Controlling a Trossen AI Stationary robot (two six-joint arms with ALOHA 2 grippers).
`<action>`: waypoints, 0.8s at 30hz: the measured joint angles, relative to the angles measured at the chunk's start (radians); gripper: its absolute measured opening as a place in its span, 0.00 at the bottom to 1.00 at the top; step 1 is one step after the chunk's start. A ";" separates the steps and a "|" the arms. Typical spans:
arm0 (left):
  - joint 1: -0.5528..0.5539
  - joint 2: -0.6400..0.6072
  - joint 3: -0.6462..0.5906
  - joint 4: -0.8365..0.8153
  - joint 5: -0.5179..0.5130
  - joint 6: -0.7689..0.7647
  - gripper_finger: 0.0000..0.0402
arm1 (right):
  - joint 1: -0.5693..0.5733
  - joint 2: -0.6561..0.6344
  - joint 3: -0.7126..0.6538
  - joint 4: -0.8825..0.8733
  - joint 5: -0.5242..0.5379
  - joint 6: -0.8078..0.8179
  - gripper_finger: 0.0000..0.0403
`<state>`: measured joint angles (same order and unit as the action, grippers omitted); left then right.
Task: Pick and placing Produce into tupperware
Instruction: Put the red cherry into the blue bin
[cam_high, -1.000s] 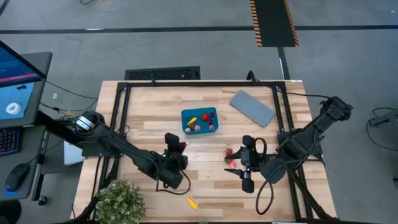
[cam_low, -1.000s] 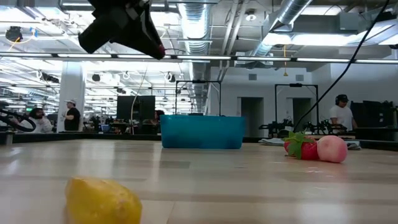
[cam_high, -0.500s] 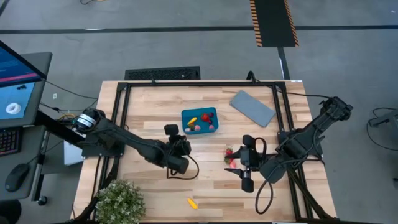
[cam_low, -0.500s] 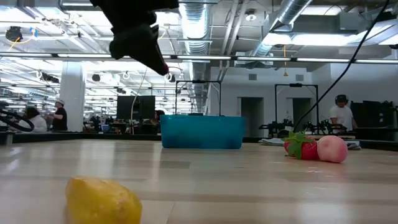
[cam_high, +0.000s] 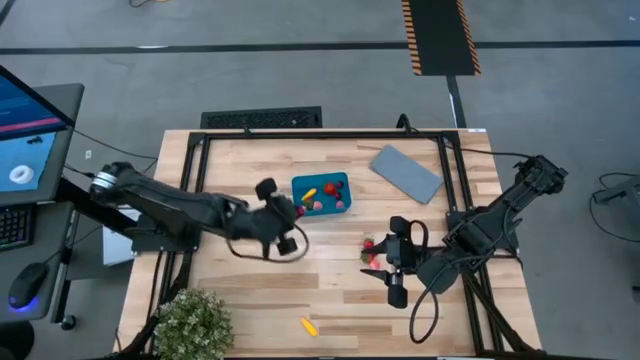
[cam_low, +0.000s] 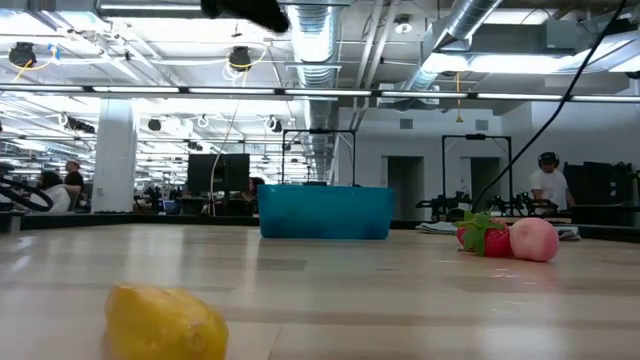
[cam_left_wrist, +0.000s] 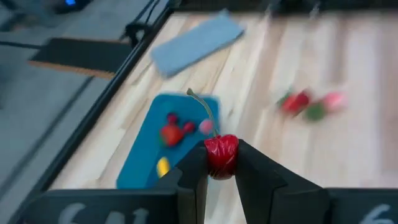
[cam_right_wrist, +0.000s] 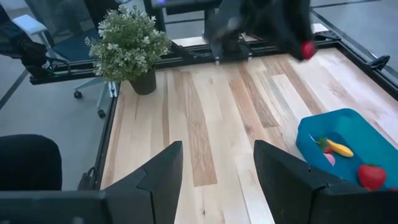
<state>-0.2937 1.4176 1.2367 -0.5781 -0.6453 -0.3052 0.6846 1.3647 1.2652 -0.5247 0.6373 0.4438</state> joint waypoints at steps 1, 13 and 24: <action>0.012 -0.025 0.000 0.014 0.031 0.008 0.14 | 0.000 0.000 0.000 0.000 0.000 0.000 0.54; 0.176 -0.191 0.000 0.044 0.298 0.033 0.14 | -0.001 0.000 0.000 -0.007 0.016 0.000 0.54; 0.197 -0.310 0.000 0.251 0.481 0.090 0.14 | -0.039 0.000 0.000 -0.050 0.160 -0.005 0.54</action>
<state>-0.0971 1.1078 1.2369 -0.3268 -0.1645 -0.2154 0.6460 1.3647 1.2652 -0.5748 0.7977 0.4390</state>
